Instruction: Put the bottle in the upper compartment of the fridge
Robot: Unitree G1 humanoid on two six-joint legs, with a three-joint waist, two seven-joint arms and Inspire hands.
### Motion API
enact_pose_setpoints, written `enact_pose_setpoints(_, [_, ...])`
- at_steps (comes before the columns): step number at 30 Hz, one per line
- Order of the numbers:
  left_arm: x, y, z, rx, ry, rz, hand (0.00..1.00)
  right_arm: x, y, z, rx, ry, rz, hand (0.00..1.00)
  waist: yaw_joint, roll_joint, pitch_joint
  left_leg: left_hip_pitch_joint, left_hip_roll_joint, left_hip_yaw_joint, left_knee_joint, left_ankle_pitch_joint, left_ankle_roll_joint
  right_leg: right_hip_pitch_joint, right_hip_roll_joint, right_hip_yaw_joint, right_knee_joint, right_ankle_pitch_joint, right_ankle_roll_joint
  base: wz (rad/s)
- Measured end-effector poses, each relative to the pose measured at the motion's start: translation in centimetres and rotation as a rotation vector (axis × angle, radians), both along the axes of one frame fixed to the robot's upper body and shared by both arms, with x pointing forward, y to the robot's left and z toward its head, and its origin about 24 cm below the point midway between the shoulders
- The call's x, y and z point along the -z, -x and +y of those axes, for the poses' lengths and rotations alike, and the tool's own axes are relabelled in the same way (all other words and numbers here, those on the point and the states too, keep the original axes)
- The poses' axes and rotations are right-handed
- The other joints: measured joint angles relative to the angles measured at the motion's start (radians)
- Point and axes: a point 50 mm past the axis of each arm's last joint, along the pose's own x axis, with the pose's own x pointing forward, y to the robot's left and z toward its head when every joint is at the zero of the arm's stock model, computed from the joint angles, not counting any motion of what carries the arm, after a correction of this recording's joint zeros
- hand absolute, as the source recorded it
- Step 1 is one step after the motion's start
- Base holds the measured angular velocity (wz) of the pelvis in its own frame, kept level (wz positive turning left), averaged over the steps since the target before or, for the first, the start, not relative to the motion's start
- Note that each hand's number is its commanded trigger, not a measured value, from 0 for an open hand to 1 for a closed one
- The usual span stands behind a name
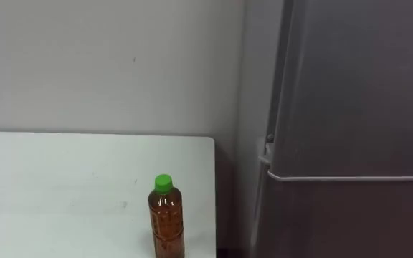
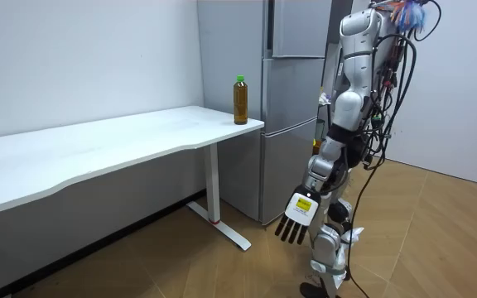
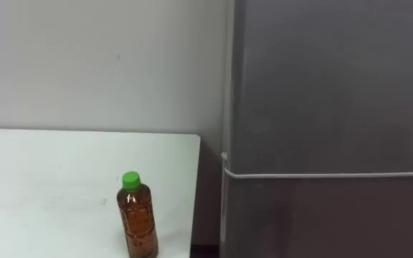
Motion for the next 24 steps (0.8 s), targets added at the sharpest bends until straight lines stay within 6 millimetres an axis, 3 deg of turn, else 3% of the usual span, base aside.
enact_pose_setpoints(13, [0.0, 0.0, 0.1, -0.051, -0.014, 0.004, 0.0, 0.0, 0.4, -0.1, 0.015, -0.009, 0.013, 0.0, 0.0, 0.005, 0.0004, 0.007, 0.0, 0.0, 0.001, 0.0, 0.0, 0.012, -0.001, -0.01, -0.001, 0.0, 0.0, 0.01])
enact_pose_setpoints(20, [-0.1, 0.1, 0.6, -0.26, -0.003, -0.039, 0.0, 0.0, 0.4, -0.3, 0.039, -0.015, 0.002, 0.0, 0.0, 0.014, -0.0039, 0.009, 0.0, -0.001, 0.001, -0.001, -0.001, 0.016, -0.002, -0.013, 0.0, 0.0, 0.0, 0.0])
enact_pose_setpoints(24, [-0.7, -0.6, 2.1, -0.398, -0.051, -0.106, 0.0, -0.1, 0.6, -0.8, 0.06, -0.003, 0.007, 0.0, 0.005, 0.026, -0.0058, 0.016, 0.001, -0.004, 0.001, -0.001, -0.001, 0.024, -0.001, -0.013, 0.0, 0.0, 0.0, 0.0])
